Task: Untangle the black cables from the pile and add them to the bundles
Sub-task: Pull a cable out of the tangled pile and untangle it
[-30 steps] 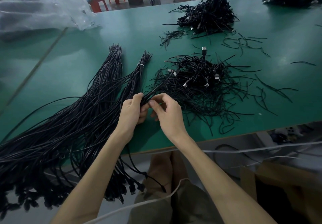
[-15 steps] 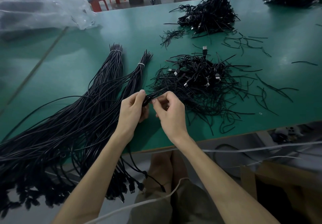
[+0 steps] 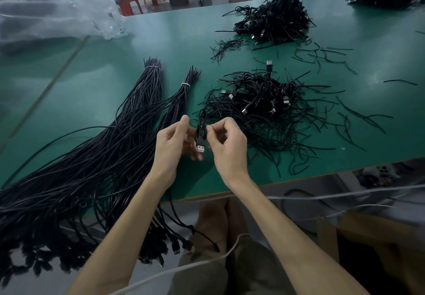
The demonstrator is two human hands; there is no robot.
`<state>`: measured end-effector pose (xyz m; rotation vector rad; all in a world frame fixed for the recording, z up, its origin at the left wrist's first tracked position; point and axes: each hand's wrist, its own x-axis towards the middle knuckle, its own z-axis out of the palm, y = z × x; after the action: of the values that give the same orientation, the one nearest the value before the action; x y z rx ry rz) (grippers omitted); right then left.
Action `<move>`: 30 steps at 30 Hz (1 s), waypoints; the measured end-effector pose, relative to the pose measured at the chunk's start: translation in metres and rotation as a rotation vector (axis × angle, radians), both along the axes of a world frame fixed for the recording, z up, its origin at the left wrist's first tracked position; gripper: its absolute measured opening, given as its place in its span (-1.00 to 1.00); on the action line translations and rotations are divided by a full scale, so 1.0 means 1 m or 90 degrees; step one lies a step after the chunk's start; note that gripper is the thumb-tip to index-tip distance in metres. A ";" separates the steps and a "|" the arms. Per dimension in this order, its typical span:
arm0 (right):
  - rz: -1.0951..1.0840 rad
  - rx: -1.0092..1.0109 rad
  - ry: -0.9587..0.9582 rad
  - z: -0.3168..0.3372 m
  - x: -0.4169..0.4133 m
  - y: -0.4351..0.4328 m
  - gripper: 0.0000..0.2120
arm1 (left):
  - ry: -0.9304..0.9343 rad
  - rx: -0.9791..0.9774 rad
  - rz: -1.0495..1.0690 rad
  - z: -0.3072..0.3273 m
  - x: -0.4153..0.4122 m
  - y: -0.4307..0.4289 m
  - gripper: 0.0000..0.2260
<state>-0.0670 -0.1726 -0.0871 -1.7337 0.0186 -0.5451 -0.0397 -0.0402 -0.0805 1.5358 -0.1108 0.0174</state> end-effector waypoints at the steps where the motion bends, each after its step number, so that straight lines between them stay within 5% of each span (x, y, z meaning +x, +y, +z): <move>1: 0.003 0.004 0.000 0.000 0.000 0.000 -0.82 | -0.007 0.007 -0.001 0.000 0.000 0.000 -0.62; 13: 0.005 0.053 0.026 -0.002 0.002 -0.003 -0.81 | -0.115 0.110 -0.036 -0.004 0.001 0.000 -0.92; 24: 0.026 0.061 0.030 -0.003 0.004 -0.002 -0.82 | -0.151 0.080 -0.118 -0.005 0.002 0.003 -0.45; 30: 0.038 0.067 0.038 -0.002 0.003 -0.002 -0.81 | -0.197 0.054 -0.141 -0.003 0.001 0.003 -0.40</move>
<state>-0.0640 -0.1747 -0.0893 -1.6428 0.0378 -0.4412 -0.0387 -0.0376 -0.0833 1.5893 -0.5329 0.0745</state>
